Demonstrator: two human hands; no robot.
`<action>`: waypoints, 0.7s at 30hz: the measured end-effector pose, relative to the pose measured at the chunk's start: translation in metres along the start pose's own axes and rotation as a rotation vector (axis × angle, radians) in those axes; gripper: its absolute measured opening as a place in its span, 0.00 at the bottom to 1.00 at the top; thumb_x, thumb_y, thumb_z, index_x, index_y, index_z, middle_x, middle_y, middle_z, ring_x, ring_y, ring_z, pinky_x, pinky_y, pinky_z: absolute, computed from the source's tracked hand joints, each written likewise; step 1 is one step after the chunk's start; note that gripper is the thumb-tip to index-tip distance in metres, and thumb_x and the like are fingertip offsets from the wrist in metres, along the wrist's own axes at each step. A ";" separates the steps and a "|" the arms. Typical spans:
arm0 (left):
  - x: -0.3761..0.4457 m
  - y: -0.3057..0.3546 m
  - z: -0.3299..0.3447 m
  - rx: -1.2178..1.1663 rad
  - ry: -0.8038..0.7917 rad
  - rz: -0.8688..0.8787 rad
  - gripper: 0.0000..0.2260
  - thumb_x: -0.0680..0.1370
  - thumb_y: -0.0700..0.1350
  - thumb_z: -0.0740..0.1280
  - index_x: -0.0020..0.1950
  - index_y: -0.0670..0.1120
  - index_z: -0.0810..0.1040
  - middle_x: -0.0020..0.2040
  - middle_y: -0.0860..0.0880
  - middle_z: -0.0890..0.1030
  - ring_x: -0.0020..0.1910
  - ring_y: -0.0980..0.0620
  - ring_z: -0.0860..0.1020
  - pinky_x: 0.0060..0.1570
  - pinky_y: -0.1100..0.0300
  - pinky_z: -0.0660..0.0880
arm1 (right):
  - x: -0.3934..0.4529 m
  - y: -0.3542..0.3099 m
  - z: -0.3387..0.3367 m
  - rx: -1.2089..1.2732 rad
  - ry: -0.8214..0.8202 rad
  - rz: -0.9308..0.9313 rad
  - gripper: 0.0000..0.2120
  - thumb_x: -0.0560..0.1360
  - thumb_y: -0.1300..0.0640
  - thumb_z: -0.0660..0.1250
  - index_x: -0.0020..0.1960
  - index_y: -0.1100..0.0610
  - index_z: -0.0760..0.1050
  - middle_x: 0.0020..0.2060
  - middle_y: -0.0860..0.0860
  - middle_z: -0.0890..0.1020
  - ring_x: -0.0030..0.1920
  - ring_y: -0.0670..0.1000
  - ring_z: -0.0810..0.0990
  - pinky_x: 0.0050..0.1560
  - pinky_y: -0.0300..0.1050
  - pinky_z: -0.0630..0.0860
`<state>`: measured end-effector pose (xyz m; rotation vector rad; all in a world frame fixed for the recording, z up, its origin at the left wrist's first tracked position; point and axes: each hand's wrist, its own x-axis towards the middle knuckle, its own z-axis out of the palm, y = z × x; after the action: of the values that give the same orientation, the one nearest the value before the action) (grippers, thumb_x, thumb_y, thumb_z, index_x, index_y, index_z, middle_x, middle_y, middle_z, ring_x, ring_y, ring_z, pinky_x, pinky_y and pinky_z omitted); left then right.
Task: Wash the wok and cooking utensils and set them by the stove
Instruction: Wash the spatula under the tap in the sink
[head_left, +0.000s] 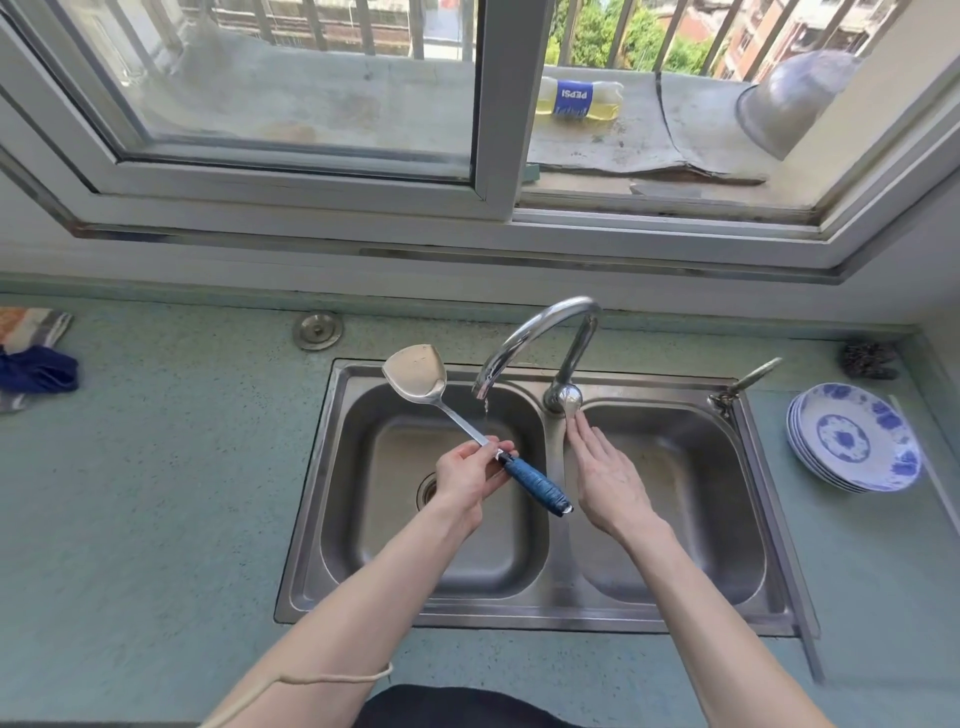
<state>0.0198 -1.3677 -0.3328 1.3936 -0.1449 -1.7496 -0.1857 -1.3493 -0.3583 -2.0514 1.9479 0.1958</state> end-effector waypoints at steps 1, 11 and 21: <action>-0.001 -0.001 0.000 0.004 0.002 0.003 0.04 0.80 0.33 0.66 0.54 0.37 0.78 0.44 0.40 0.85 0.47 0.42 0.84 0.44 0.53 0.84 | -0.001 -0.001 -0.003 -0.016 -0.014 0.005 0.39 0.79 0.65 0.56 0.84 0.50 0.40 0.84 0.46 0.44 0.83 0.51 0.48 0.80 0.52 0.59; -0.021 -0.015 -0.006 0.051 0.058 0.084 0.03 0.77 0.32 0.71 0.50 0.36 0.81 0.43 0.41 0.85 0.43 0.45 0.84 0.44 0.57 0.84 | -0.055 -0.078 -0.038 0.783 -0.121 0.143 0.18 0.81 0.34 0.58 0.59 0.43 0.78 0.49 0.45 0.85 0.44 0.45 0.84 0.51 0.47 0.78; -0.033 -0.040 -0.027 0.300 0.212 0.179 0.11 0.71 0.41 0.78 0.47 0.36 0.82 0.34 0.46 0.85 0.34 0.52 0.82 0.42 0.59 0.82 | -0.080 -0.078 -0.004 1.362 -0.406 0.275 0.22 0.85 0.39 0.57 0.51 0.57 0.77 0.29 0.47 0.68 0.27 0.47 0.58 0.28 0.41 0.53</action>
<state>0.0202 -1.3097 -0.3414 1.7159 -0.4170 -1.4648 -0.1140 -1.2723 -0.3200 -0.7705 1.3774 -0.4947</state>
